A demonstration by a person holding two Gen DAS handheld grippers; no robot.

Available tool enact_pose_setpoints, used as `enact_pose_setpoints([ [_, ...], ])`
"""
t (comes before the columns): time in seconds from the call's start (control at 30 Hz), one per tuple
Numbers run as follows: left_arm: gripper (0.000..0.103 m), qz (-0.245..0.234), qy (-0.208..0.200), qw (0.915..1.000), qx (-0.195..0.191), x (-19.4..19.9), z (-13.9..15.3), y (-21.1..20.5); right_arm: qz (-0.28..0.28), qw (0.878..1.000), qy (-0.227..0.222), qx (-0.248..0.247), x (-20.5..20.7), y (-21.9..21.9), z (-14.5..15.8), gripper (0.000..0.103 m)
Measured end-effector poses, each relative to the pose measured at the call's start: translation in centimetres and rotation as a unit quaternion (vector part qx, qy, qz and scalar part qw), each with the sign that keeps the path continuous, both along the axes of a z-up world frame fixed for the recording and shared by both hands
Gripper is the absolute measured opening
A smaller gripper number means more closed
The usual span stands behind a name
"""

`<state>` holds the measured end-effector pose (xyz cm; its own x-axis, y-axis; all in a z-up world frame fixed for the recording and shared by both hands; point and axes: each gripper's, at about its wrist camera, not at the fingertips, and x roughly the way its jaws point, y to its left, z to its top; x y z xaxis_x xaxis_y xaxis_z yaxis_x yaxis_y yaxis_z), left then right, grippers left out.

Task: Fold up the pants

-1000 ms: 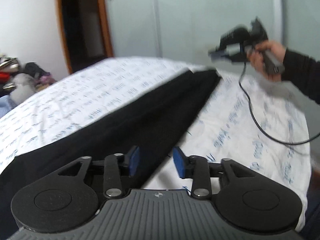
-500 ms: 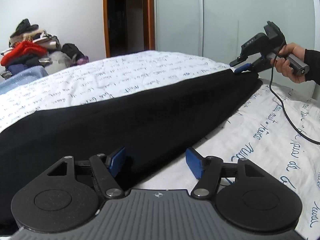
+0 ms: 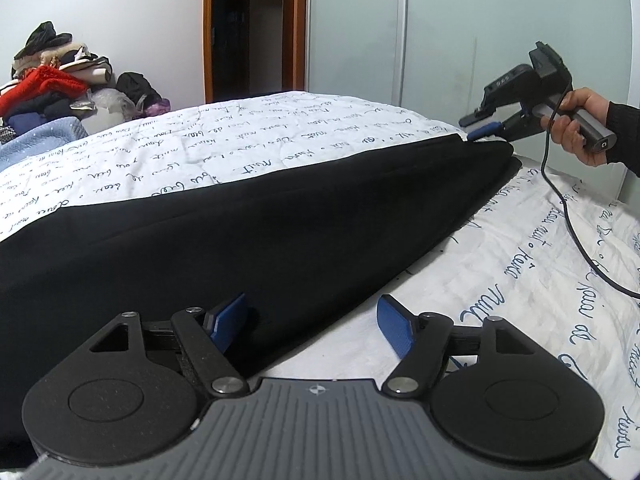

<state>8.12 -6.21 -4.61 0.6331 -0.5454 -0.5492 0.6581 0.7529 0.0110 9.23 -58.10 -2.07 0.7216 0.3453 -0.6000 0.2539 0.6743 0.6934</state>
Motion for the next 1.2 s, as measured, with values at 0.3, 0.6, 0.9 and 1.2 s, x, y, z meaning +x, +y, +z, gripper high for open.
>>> enact_pose_setpoints([
  [0.3, 0.076, 0.000, 0.004, 1.0000, -0.001, 0.1, -0.1, 0.0, -0.005, 0.999, 0.025, -0.042, 0.4, 0.0, -0.8, 0.026],
  [0.6, 0.076, -0.001, 0.004, 1.0000, 0.000, 0.1, -0.2, 0.0, 0.017, 1.000, 0.004, 0.007, 0.0, 0.2, -0.7, 0.028],
  [0.9, 0.078, 0.001, 0.006, 1.0000, 0.000, 0.1, -0.3, 0.0, 0.030, 0.998, -0.059, -0.025, -0.4, 1.5, 0.3, 0.011],
  [1.2, 0.078, 0.002, 0.006, 1.0000, -0.003, 0.1, -0.3, 0.3, -0.025, 0.999, -0.037, -0.010, 0.4, 0.3, -2.3, 0.011],
])
